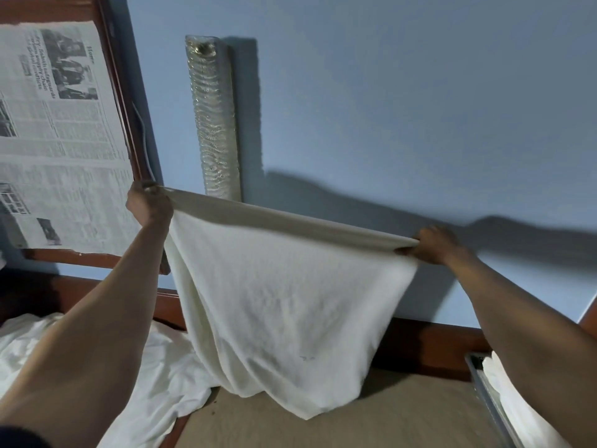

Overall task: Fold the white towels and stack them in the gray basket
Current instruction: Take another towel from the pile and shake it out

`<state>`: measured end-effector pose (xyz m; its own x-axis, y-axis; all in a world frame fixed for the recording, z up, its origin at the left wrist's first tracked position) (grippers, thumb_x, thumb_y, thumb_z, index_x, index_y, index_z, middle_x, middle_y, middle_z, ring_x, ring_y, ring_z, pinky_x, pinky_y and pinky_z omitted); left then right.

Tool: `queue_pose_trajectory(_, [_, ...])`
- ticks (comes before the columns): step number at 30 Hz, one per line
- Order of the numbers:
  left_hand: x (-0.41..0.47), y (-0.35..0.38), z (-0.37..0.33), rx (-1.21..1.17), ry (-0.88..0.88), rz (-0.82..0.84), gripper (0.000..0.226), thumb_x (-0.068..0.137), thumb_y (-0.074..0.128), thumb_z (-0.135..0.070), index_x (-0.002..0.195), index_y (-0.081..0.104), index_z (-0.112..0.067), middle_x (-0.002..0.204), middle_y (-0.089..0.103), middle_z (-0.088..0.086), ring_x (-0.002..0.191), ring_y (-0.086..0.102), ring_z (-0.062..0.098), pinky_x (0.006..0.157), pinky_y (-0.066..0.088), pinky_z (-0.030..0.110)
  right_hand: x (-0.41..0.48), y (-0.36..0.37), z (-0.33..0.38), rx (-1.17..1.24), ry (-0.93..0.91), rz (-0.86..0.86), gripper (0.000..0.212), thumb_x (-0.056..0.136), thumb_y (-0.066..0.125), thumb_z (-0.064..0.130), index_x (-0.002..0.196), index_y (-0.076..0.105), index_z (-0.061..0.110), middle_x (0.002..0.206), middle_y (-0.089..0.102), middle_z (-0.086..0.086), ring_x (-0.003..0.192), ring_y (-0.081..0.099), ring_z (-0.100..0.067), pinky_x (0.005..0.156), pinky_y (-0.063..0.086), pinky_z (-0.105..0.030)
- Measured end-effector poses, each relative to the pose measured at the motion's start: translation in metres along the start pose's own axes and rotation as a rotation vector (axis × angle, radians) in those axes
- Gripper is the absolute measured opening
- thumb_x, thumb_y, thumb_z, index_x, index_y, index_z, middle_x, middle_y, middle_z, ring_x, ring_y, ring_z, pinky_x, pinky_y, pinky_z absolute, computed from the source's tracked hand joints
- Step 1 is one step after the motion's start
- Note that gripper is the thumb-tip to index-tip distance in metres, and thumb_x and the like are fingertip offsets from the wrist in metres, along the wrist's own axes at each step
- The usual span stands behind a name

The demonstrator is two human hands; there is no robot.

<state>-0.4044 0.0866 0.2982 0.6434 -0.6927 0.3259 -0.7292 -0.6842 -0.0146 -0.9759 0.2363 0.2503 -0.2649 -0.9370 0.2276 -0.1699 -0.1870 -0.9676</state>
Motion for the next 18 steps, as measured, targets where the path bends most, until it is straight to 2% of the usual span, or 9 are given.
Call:
queue_pose_trajectory(2, [-0.001,0.000,-0.002,0.016,0.028,0.006,0.035,0.091,0.044,0.005,0.111,0.070,-0.004,0.112,0.072,0.015,0.104,0.067,0.029,0.094,0.056,0.035,-0.001,-0.005,0.001,-0.109,0.031,-0.004,0.062,0.088,0.053,0.074,0.119,0.071,0.024,0.123,0.070,-0.005,0.116,0.065,-0.028,0.087,0.046,-0.033])
queue_pose_trajectory(4, [-0.001,0.002,-0.006,0.033,0.060,0.029,0.035,0.086,0.044,0.010,0.104,0.070,-0.007,0.093,0.070,0.005,0.093,0.062,0.021,0.094,0.054,0.033,0.001,-0.018,0.001,-0.141,0.091,-0.063,0.051,0.089,0.063,0.053,0.126,0.066,0.017,0.128,0.067,-0.007,0.119,0.063,-0.029,0.096,0.048,-0.035])
queue_pose_trajectory(6, [0.002,0.002,-0.015,0.032,0.095,0.042,0.037,0.081,0.043,0.011,0.098,0.068,-0.011,0.076,0.058,-0.007,0.089,0.057,0.017,0.093,0.053,0.032,0.007,-0.038,0.002,-0.073,0.185,-0.153,0.049,0.087,0.067,0.029,0.130,0.058,0.008,0.131,0.063,-0.014,0.123,0.059,-0.033,0.105,0.045,-0.041])
queue_pose_trajectory(7, [0.004,0.001,-0.021,0.027,0.111,0.037,0.038,0.080,0.041,0.010,0.097,0.067,-0.012,0.075,0.058,-0.007,0.089,0.057,0.019,0.093,0.053,0.032,0.009,-0.050,0.003,0.007,0.232,-0.219,0.053,0.085,0.068,0.023,0.132,0.053,0.005,0.131,0.061,-0.018,0.124,0.057,-0.036,0.107,0.042,-0.044])
queue_pose_trajectory(9, [0.008,-0.003,-0.032,0.024,0.152,0.012,0.041,0.079,0.037,0.005,0.100,0.069,-0.009,0.086,0.068,0.004,0.095,0.062,0.027,0.091,0.052,0.033,0.012,-0.073,0.005,0.146,0.291,-0.366,0.063,0.081,0.071,0.018,0.135,0.043,0.002,0.128,0.058,-0.024,0.124,0.053,-0.040,0.106,0.035,-0.047])
queue_pose_trajectory(11, [0.008,-0.007,-0.037,0.084,0.167,-0.006,0.044,0.081,0.038,0.004,0.107,0.071,-0.009,0.102,0.072,0.010,0.104,0.065,0.032,0.088,0.051,0.035,0.010,-0.088,0.005,0.180,0.305,-0.462,0.057,0.085,0.062,0.015,0.136,0.040,0.007,0.126,0.057,-0.023,0.123,0.050,-0.040,0.105,0.032,-0.049])
queue_pose_trajectory(14, [0.001,-0.011,-0.032,0.189,0.136,0.006,0.042,0.088,0.041,0.000,0.113,0.072,-0.014,0.115,0.073,0.013,0.110,0.064,0.037,0.087,0.051,0.039,0.003,-0.092,0.004,0.100,0.317,-0.472,0.045,0.094,0.049,0.020,0.139,0.047,0.012,0.129,0.056,-0.020,0.124,0.050,-0.036,0.105,0.028,-0.049])
queue_pose_trajectory(18, [-0.018,-0.015,-0.026,0.231,0.091,0.053,0.041,0.091,0.044,-0.003,0.116,0.072,-0.017,0.121,0.071,0.015,0.113,0.062,0.040,0.090,0.050,0.041,-0.018,-0.081,0.001,0.066,0.350,-0.475,0.039,0.095,0.043,0.029,0.124,0.059,0.007,0.125,0.057,-0.018,0.122,0.051,-0.034,0.109,0.028,-0.051])
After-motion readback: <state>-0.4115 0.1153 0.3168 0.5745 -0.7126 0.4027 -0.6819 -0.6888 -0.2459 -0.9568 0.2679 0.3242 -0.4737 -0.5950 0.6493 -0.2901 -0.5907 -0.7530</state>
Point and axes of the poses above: each hand's wrist, its own x-axis towards the middle knuckle, its own y-axis out of the palm, z = x × y, the point moved 3 cm from there along x, towards the middle knuckle
